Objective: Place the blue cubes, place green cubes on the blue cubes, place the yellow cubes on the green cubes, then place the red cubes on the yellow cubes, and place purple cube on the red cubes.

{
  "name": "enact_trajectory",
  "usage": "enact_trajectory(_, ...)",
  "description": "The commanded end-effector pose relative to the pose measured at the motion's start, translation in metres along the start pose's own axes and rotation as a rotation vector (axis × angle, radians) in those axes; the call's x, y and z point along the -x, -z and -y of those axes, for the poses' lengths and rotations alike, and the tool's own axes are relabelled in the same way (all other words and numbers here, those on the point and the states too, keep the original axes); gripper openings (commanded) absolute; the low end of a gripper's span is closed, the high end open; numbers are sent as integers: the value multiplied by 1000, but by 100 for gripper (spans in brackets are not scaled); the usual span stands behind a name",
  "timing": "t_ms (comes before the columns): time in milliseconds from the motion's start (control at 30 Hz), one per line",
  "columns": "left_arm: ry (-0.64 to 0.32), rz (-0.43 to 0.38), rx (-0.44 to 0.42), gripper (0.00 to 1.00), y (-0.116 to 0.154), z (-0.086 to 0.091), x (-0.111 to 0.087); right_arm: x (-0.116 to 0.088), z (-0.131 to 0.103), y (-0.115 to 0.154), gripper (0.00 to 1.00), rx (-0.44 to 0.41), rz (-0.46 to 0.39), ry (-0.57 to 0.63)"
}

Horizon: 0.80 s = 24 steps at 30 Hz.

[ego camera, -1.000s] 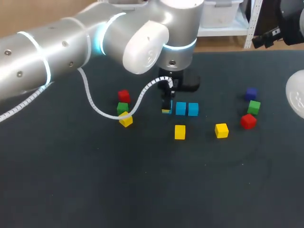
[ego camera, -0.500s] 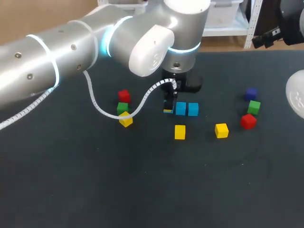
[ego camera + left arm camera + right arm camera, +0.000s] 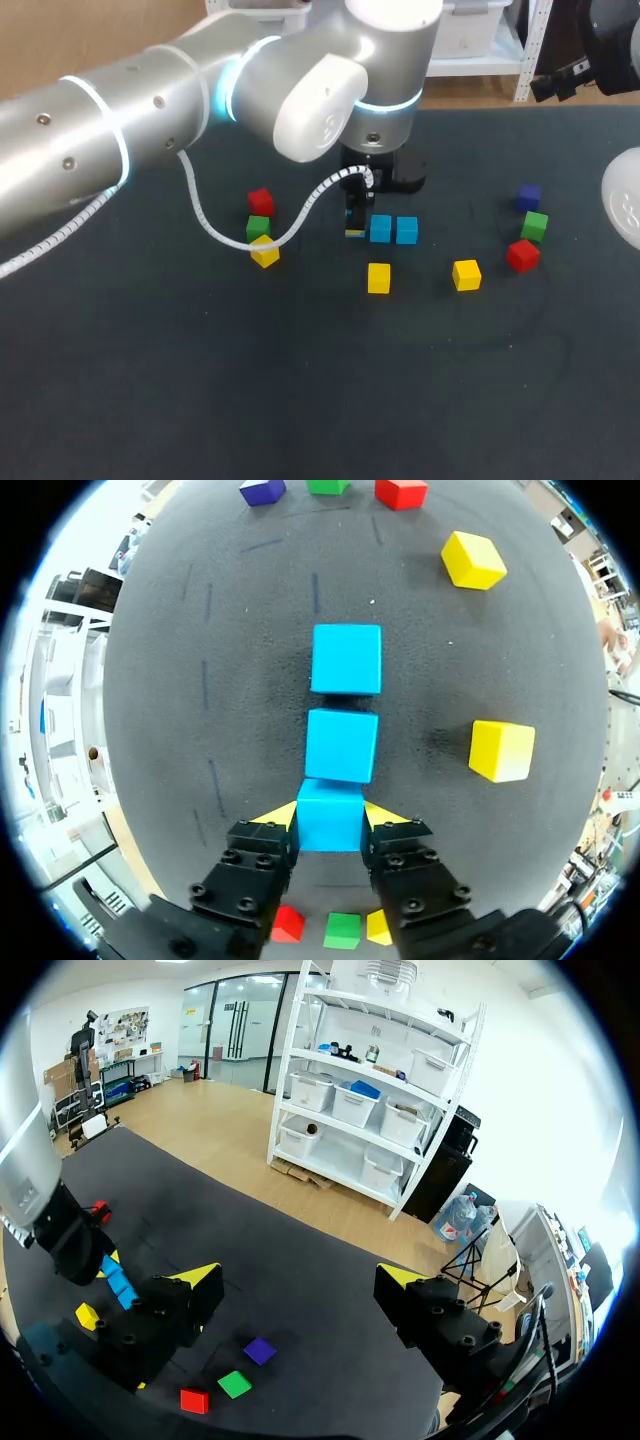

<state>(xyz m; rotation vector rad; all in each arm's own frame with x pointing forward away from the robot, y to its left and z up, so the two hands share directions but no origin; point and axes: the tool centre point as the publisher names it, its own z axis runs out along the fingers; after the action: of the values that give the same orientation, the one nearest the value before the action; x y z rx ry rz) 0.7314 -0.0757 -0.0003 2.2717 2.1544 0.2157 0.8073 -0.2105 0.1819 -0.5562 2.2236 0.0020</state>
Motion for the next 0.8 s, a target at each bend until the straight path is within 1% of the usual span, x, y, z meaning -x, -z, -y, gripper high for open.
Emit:
enact_trajectory(33,0,-5,-2,0,-2,-2,1,0,-1,1,100,-3,0,0)
enact_trajectory(567,-4,-2,-10,0,-7,-1,0,0,-1,1,100,-3,0,0)
enact_trajectory(600,-4,-2,-12,7,-7,-1,0,0,-1,1,100,-3,0,0)
enact_trajectory(667,-4,2,-17,38,-8,-1,0,0,-1,1,100,-3,0,0)
enact_trajectory(700,-4,3,-18,46,-8,-1,0,0,-1,1,100,-3,0,0)
enact_trajectory(733,-6,9,-16,58,-8,-1,-1,0,-1,1,100,-3,0,0)
enact_trajectory(767,-6,13,-19,66,-8,-1,-1,0,-1,1,100,-3,0,0)
enact_trajectory(800,-7,16,-23,80,-7,-1,-2,0,-1,1,100,-3,0,0)
